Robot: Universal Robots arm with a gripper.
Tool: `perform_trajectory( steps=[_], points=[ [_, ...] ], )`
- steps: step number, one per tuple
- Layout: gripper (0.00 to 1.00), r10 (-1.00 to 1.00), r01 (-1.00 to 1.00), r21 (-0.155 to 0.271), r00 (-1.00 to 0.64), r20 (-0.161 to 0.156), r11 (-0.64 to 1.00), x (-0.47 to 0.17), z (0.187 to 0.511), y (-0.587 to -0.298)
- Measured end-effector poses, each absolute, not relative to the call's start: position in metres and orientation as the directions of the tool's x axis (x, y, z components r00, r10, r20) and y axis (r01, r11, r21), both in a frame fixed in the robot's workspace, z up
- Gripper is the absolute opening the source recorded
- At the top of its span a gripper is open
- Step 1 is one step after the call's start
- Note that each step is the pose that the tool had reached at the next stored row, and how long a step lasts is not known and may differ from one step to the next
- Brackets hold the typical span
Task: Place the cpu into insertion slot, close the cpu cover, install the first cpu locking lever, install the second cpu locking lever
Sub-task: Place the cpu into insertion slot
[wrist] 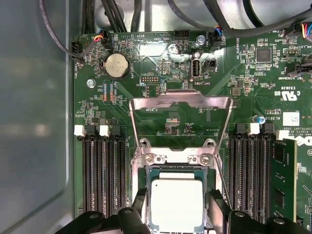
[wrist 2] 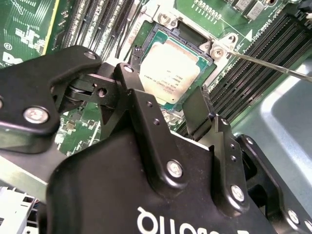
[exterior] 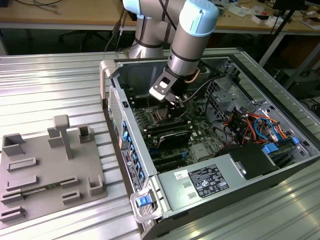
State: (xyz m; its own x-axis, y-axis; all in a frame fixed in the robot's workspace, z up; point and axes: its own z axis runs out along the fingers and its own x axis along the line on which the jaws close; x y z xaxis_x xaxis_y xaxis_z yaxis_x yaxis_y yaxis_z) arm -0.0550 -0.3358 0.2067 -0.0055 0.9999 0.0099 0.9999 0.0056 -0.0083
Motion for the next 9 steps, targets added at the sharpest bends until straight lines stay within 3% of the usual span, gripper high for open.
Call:
perform_trajectory(
  steps=[1,4,5,9],
  points=[
    [0.53,1.000,1.000,-0.008,-0.006,0.010,0.006,-0.0550,0.2079,-0.3358],
    [0.47,1.000,1.000,-0.008,-0.006,0.010,0.006,-0.0550,0.2082,-0.3357],
    [0.40,1.000,1.000,-0.008,-0.006,0.010,0.006,-0.0550,0.2083,-0.3357],
    [0.40,1.000,1.000,-0.008,-0.006,0.010,0.006,-0.0550,0.2099,-0.3357]
  ],
)
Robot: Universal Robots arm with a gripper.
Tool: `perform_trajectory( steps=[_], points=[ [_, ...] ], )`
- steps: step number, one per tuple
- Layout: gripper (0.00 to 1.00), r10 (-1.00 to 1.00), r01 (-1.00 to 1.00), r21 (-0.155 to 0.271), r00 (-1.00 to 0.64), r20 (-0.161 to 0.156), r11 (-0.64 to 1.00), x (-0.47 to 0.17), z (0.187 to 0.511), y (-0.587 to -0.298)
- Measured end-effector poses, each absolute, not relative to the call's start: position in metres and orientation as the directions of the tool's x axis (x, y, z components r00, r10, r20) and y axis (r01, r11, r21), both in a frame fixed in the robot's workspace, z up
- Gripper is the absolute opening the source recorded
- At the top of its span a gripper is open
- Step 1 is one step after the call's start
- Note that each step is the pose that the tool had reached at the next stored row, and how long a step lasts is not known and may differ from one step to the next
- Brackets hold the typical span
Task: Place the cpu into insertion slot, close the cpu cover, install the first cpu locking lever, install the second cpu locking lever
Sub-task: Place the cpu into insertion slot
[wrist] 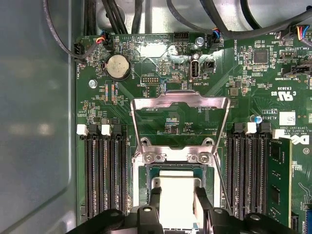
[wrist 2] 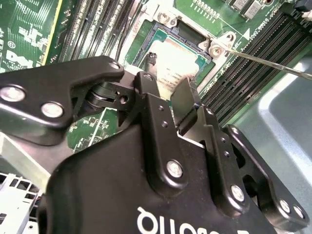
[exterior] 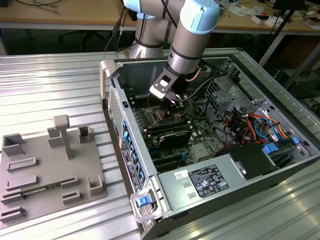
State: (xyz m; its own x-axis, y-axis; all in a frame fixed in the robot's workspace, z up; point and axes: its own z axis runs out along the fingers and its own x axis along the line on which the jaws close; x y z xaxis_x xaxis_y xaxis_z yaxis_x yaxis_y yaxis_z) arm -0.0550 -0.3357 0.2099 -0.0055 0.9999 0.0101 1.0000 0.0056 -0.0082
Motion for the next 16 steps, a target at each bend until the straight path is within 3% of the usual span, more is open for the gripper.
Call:
perform_trajectory(
  steps=[3,4,7,8,9,10,16],
  points=[
    [0.39,1.000,1.000,-0.008,-0.006,0.010,0.006,-0.0550,0.2100,-0.3358],
    [0.32,1.000,1.000,-0.008,-0.005,0.010,0.006,-0.0550,0.2100,-0.3358],
    [0.30,1.000,1.000,-0.008,-0.006,0.009,0.006,-0.0550,0.2101,-0.3358],
    [0.17,1.000,1.000,-0.008,-0.006,0.009,0.006,-0.0550,0.2101,-0.3358],
    [0.17,1.000,1.000,-0.008,-0.006,0.010,0.006,-0.0550,0.2101,-0.3358],
    [0.11,1.000,1.000,-0.008,-0.006,0.009,0.006,-0.0550,0.2101,-0.3358],
    [0.11,1.000,1.000,-0.008,-0.005,0.009,0.006,-0.0550,0.2076,-0.3358]
  ],
)
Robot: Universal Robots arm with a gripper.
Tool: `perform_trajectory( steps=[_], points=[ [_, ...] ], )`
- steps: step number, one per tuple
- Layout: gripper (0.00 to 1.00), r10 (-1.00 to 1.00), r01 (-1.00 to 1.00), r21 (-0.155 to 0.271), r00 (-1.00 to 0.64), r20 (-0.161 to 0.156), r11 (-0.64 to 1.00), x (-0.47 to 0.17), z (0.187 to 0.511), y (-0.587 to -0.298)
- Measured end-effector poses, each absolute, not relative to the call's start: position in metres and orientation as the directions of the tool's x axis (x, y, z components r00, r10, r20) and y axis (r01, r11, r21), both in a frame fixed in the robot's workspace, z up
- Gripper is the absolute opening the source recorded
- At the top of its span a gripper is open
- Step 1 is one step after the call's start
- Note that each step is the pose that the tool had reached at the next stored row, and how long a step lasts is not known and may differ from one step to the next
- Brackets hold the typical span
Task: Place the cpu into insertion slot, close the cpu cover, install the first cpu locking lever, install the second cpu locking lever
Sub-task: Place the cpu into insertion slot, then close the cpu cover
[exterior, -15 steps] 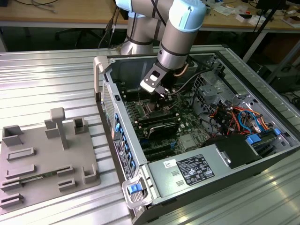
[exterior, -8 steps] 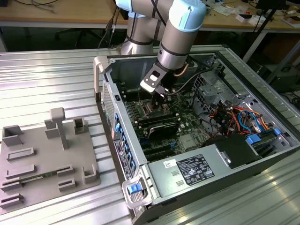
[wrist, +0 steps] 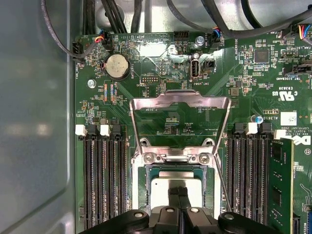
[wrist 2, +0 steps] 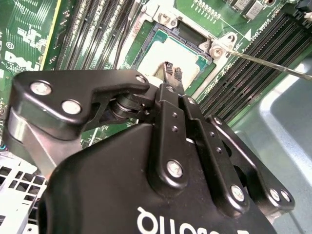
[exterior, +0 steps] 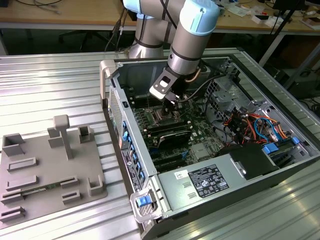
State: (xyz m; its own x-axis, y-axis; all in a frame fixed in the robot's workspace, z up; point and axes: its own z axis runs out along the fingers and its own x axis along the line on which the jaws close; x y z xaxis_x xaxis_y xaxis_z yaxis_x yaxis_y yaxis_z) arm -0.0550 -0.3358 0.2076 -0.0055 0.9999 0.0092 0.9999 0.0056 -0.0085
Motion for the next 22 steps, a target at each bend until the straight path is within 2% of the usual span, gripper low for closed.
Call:
perform_trajectory(
  steps=[10,22],
  points=[
    [0.11,1.000,1.000,-0.009,-0.005,0.009,0.006,-0.055,0.222,-0.336],
    [0.11,1.000,1.000,-0.009,-0.006,0.010,0.006,-0.055,0.224,-0.336]
  ],
)
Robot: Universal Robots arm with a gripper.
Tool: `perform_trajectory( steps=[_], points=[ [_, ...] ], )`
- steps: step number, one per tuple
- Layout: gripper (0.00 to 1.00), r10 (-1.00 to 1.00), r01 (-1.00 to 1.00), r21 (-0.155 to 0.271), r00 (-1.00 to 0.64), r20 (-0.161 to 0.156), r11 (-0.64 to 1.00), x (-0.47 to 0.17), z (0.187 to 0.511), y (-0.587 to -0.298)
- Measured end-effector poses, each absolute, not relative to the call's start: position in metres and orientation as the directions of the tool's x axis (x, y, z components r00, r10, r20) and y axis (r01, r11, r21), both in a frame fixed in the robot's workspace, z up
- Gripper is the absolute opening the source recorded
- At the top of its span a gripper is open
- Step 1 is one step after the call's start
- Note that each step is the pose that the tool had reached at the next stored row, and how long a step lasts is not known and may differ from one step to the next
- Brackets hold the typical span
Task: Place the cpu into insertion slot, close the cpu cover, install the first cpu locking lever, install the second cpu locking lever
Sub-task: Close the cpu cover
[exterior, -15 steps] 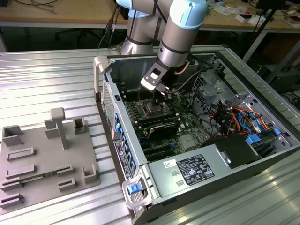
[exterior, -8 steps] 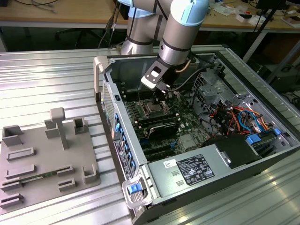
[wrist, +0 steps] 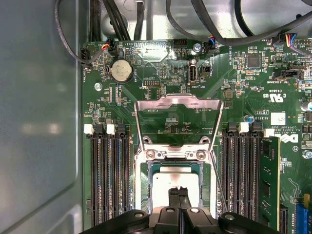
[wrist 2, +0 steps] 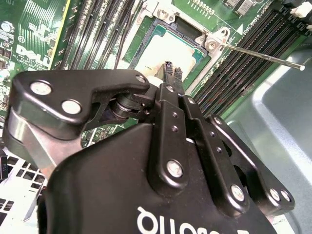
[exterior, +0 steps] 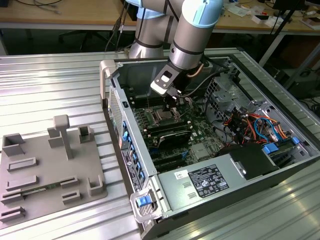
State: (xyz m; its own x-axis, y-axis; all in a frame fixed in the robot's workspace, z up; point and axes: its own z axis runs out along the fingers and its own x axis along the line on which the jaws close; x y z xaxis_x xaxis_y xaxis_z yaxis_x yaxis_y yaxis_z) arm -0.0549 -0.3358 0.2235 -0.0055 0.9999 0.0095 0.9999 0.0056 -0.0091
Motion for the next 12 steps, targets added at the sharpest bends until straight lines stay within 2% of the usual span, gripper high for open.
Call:
perform_trajectory(
  steps=[12],
  points=[
    [0.11,1.000,1.000,-0.009,-0.005,0.009,0.006,-0.0548,0.2330,-0.3358]
  ],
)
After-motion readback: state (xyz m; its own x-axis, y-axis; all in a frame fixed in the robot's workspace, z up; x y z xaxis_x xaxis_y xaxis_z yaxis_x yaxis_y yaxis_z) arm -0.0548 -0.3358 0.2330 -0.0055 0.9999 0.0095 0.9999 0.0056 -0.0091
